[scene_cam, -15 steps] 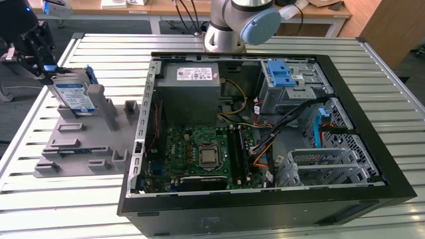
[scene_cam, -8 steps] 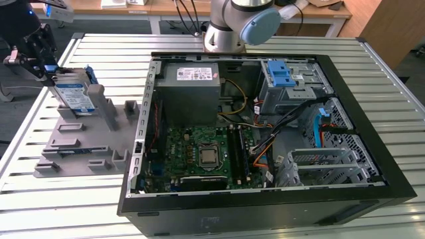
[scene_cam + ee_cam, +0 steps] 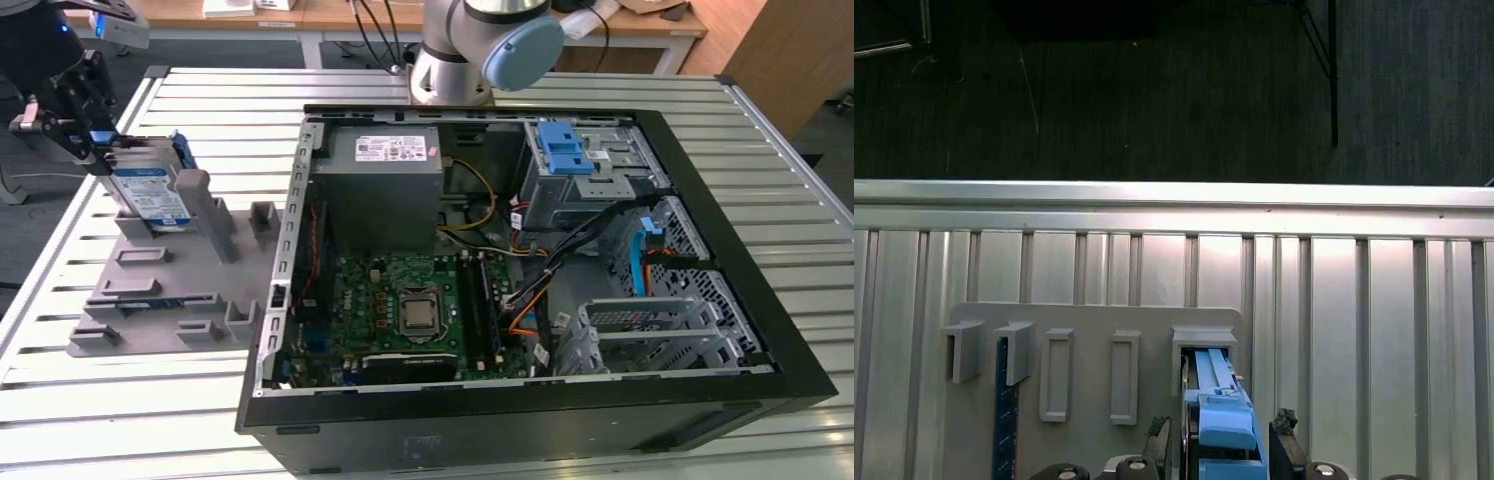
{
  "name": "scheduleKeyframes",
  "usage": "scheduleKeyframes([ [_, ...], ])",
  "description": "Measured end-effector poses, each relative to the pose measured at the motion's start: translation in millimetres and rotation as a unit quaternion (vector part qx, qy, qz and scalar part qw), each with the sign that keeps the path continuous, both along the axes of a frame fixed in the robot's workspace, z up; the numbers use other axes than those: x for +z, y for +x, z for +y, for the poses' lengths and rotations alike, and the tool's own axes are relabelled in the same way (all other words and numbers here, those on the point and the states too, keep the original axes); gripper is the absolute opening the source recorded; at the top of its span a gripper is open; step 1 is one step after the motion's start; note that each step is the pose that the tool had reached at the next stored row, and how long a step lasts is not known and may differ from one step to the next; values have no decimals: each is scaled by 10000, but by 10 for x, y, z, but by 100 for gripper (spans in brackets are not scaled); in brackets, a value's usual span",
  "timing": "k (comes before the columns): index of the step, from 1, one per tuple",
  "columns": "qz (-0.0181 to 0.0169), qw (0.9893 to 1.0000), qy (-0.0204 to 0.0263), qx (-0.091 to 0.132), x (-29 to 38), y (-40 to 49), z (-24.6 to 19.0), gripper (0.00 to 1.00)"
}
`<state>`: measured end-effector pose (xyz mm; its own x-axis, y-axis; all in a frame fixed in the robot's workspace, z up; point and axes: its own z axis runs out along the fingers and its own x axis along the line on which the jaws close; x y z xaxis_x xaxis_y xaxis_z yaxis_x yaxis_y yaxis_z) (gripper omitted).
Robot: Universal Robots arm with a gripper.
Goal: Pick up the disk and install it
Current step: 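Pick up the disk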
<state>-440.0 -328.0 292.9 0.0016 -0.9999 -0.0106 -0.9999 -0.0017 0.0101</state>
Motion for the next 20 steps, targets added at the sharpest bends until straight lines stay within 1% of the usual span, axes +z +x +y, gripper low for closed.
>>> scheduleKeyframes([
  [5, -1, 10000, -1, -2, -5, 0, 0, 49],
  [6, -1, 10000, -2, -2, -5, 0, 0, 42],
  [10, -1, 10000, -4, -1, -5, 0, 0, 41],
  [11, -1, 10000, -4, -2, -5, 0, 0, 36],
  [20, -1, 10000, -8, 1, -6, 0, -11, 36],
])
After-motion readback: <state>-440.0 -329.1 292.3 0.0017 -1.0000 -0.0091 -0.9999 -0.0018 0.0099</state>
